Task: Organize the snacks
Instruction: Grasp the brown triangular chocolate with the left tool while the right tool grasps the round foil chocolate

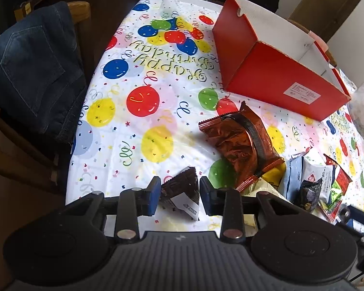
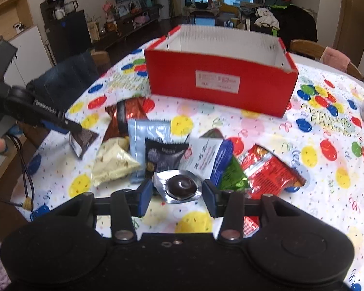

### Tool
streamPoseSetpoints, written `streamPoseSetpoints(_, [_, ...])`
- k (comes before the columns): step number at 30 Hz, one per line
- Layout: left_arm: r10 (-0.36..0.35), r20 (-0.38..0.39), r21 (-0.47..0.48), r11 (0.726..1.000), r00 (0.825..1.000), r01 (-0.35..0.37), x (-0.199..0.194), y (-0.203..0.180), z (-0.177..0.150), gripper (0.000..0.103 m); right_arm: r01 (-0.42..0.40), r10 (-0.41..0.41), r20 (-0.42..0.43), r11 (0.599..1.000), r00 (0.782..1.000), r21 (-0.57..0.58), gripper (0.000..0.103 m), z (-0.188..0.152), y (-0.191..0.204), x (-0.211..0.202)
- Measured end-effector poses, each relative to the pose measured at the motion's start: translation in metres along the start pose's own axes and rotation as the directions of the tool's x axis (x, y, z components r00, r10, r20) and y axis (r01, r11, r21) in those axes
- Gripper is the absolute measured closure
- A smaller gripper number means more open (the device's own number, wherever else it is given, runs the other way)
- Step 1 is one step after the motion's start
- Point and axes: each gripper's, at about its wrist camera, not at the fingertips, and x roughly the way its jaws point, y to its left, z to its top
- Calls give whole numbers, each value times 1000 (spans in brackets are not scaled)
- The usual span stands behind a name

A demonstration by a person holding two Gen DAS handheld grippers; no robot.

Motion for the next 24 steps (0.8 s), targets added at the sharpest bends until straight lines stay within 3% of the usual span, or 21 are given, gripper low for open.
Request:
streamPoseSetpoints(5, [23, 15, 2, 1000, 1000, -23, 4, 0, 2, 68, 6, -6, 8, 1000, 1000, 4, 59, 3, -1, -2])
streamPoseSetpoints(9, [45, 12, 17, 999, 999, -45, 12, -2, 7, 43, 8, -8, 3, 1000, 1000, 12, 59, 3, -2, -2])
streamPoseSetpoints(12, [56, 0, 29, 998, 998, -56, 21, -3, 9, 41, 11, -11, 1, 1000, 1000, 17, 59, 3, -3, -2])
streamPoseSetpoints(18, [69, -21, 71, 995, 997, -67, 31, -8, 1, 42, 20, -20, -5, 999, 1000, 28, 59, 2, -7, -2])
streamPoseSetpoints(20, [84, -14, 82, 993, 996, -83, 31, -10, 0, 47, 22, -22, -7, 999, 1000, 31, 59, 2, -8, -1])
streamPoseSetpoints(24, [92, -4, 108, 990, 996, -91, 30, -14, -2, 69, 19, -19, -8, 999, 1000, 29, 59, 2, -8, 0])
